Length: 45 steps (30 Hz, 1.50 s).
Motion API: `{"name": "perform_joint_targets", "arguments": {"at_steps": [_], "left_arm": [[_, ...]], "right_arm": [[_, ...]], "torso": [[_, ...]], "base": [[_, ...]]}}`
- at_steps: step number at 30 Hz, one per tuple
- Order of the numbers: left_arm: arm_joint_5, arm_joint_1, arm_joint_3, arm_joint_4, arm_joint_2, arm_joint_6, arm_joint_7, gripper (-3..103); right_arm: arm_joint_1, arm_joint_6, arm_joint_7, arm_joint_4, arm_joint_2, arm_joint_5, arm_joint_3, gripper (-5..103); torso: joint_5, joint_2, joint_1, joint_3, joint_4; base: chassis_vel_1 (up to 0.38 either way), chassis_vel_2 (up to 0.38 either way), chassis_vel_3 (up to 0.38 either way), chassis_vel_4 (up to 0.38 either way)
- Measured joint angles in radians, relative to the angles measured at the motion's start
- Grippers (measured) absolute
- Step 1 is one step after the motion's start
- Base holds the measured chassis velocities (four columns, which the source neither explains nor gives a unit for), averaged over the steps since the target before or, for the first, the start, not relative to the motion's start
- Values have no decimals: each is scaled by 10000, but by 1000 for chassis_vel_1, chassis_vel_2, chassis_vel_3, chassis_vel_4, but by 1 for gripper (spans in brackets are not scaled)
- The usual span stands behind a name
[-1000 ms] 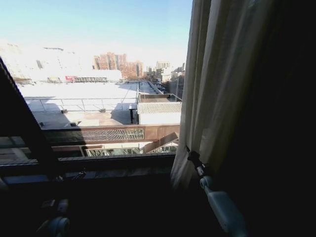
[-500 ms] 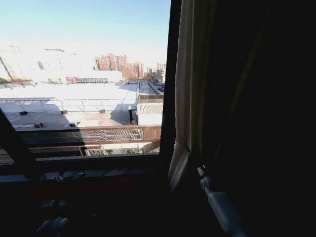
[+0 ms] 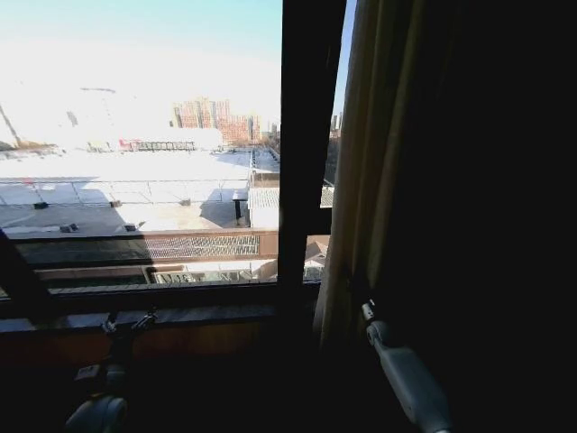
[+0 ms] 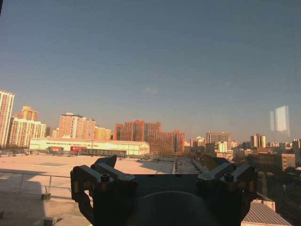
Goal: Open the curtains by pulling them apart, changing their state from closed to fully open.
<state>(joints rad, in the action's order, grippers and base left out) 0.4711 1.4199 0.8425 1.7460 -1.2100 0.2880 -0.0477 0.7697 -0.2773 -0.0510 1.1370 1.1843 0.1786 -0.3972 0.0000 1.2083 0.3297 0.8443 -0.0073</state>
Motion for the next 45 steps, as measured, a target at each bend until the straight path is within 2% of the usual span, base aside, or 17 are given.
{"name": "perform_joint_targets", "arguments": {"at_steps": [5,13,21,23,25,27,28,29,33,34,35,36,38,41,42,43,45], "left_arm": [[0,0,-4,0,-1,0,-2,100],[0,0,-6,0,-1,0,-2,100],[0,0,-6,0,-1,0,-1,100],[0,0,-6,0,-1,0,-1,100],[0,0,-6,0,-1,0,-1,100],[0,0,-6,0,-1,1,-1,100],[0,0,-6,0,-1,1,-1,100],[0,0,-6,0,-1,1,-1,100],[0,0,-7,0,-1,1,0,100],[0,0,-7,0,-1,1,0,100],[0,0,-6,0,-1,1,0,100],[1,0,-6,0,-1,1,0,100],[0,0,-7,0,-1,1,0,100],[0,0,-6,0,-1,1,0,100],[0,0,-6,0,-1,1,0,100],[0,0,-6,0,-1,1,0,100],[0,0,-6,0,-1,1,0,100]], "right_arm": [[-356,305,-891,-571,-354,-250,-353,0],[-326,273,-1208,-825,-767,5,-678,0],[512,317,-1506,137,-648,101,-564,0],[936,599,-1544,849,-632,429,-340,0],[1392,1026,-1183,1634,-646,875,-192,0],[2000,1724,-662,2770,-695,1351,-52,10],[2222,1801,-587,3209,-720,1451,13,10],[2222,1801,-587,3209,-720,1451,13,10],[2950,2003,-708,4427,-737,1373,60,32],[2950,2003,-708,4427,-737,1373,60,32],[3111,2094,-760,4633,-747,1386,5,37],[3218,2134,-772,4746,-764,1387,-31,37],[3655,2171,-742,5148,-844,1406,-181,48],[3965,2182,-681,5466,-892,1462,-273,54],[4111,2182,-643,5634,-904,1475,-327,59],[4294,2163,-500,5815,-912,1473,-408,70],[4329,2142,-469,5841,-913,1468,-418,70]], "torso": [[4,0,-1,0,-7],[-2,0,-1,0,-7],[-1,0,-1,0,-8],[1,0,-1,0,-7],[-1,-1,0,0,-6],[6,-3,0,2,-8],[-1,-2,0,2,-8],[-1,-2,0,2,-8],[-1,-2,-1,0,-7],[-1,-2,-1,0,-7],[-1,-2,-1,1,-6],[-1,-2,0,1,-6],[-1,-2,0,0,-8],[0,-2,-1,0,-9],[0,-2,-1,0,-9],[-1,-1,-1,-1,-8],[0,-1,-2,0,-8]], "base": [[0,10,2,1],[0,0,0,0],[0,0,0,0],[0,0,0,0],[0,0,0,0],[0,0,0,0],[0,0,0,0],[0,0,0,0],[0,0,0,0],[0,0,0,0],[0,0,0,0],[0,0,0,0],[0,0,0,0],[0,0,0,0],[0,0,0,0],[0,0,0,0],[0,0,0,0]]}}
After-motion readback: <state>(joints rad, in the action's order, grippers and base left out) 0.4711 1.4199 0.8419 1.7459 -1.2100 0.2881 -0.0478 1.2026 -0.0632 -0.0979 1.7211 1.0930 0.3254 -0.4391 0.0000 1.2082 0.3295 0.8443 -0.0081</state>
